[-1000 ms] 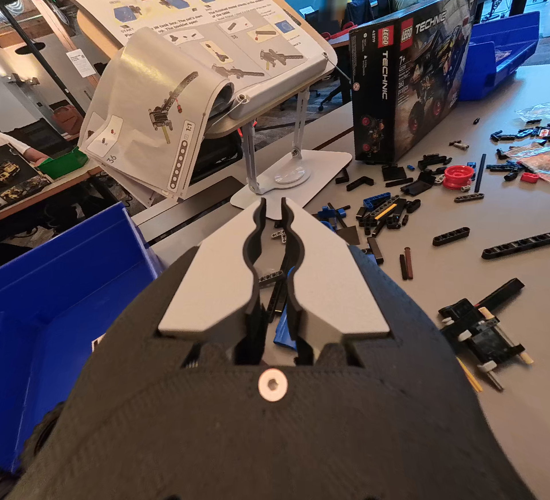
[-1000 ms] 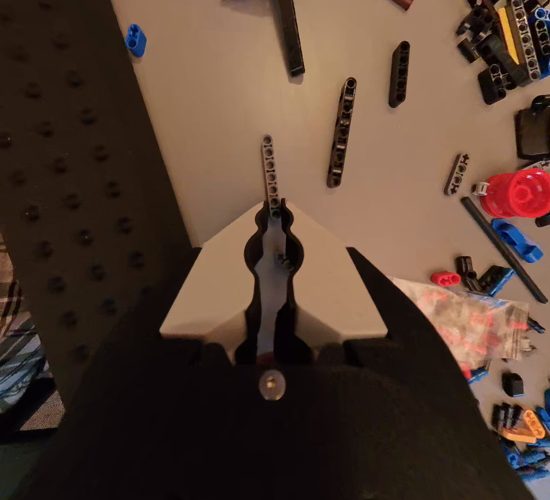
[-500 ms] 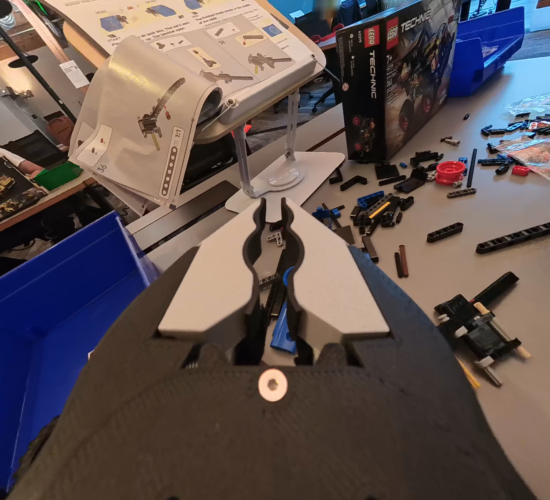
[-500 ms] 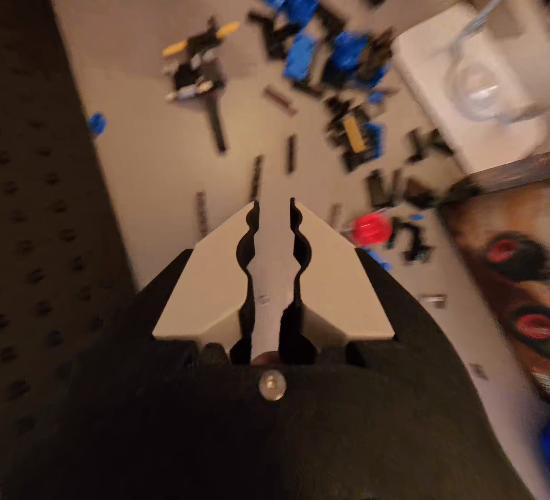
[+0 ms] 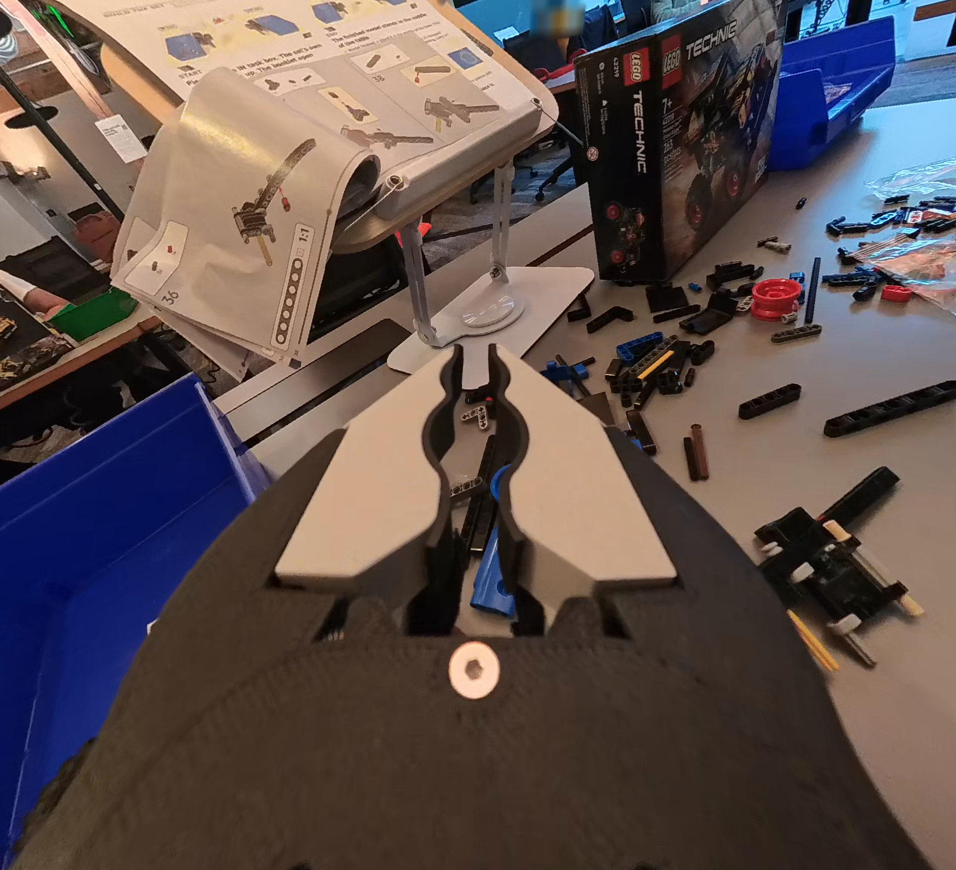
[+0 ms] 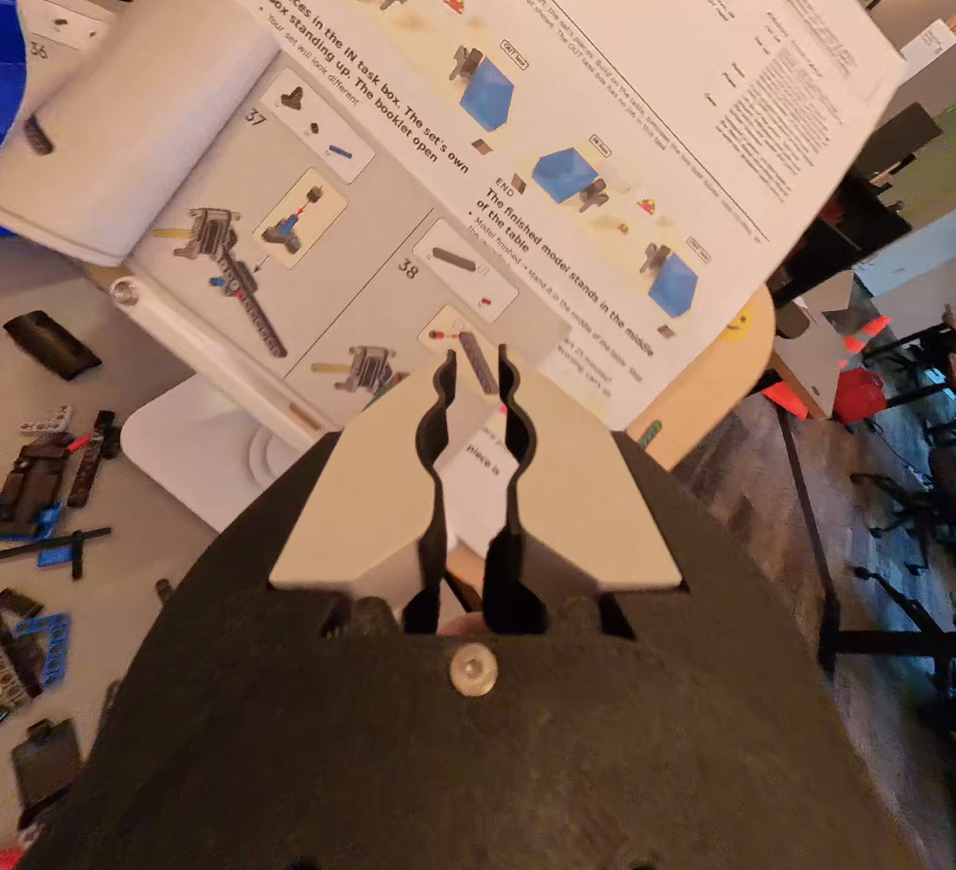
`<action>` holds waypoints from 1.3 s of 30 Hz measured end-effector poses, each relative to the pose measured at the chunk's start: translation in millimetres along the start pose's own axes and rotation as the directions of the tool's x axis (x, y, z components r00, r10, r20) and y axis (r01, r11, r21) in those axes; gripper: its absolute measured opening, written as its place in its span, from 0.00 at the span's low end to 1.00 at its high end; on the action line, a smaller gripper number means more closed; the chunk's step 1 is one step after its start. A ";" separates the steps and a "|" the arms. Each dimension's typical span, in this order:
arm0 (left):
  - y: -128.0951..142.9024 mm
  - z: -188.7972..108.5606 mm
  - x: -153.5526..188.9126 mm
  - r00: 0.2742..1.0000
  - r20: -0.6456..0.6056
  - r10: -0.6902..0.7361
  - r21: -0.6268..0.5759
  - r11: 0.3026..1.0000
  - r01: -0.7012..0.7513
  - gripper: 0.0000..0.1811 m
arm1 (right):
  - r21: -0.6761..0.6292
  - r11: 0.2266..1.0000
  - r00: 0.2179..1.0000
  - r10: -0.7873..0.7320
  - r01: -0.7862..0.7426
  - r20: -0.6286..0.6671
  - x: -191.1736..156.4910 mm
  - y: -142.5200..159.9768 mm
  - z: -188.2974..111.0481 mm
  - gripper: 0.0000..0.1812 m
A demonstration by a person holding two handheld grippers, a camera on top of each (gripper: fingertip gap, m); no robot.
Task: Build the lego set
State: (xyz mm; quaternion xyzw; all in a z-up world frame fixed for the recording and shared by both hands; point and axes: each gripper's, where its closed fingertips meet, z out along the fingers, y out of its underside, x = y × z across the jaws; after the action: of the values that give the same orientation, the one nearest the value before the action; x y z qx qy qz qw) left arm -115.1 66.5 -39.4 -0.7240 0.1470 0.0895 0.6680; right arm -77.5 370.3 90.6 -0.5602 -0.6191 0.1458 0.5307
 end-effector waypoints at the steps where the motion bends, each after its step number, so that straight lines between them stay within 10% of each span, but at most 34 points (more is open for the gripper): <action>1: 0.0 0.1 0.0 1.000 -0.003 -0.001 0.001 1.000 0.001 0.04 | -0.005 1.000 1.000 -0.004 0.004 0.015 1.8 -1.2 9.2 0.10; 12: -1.8 -1.1 0.6 1.000 -0.018 -0.013 0.013 1.000 0.013 0.04 | -0.073 0.993 0.996 -0.090 0.091 0.013 14.0 15.3 54.4 0.17; 39: -2.2 -1.2 -0.1 1.000 -0.013 -0.012 0.016 1.000 0.012 0.04 | -0.095 0.991 0.995 -0.098 0.098 -0.003 22.6 19.6 46.8 0.19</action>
State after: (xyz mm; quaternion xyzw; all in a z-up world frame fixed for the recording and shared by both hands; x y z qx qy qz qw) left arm -114.5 65.5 -37.2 -0.7201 0.1479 0.0795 0.6732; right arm -101.0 415.3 68.1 -0.5542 -0.6500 0.0879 0.5124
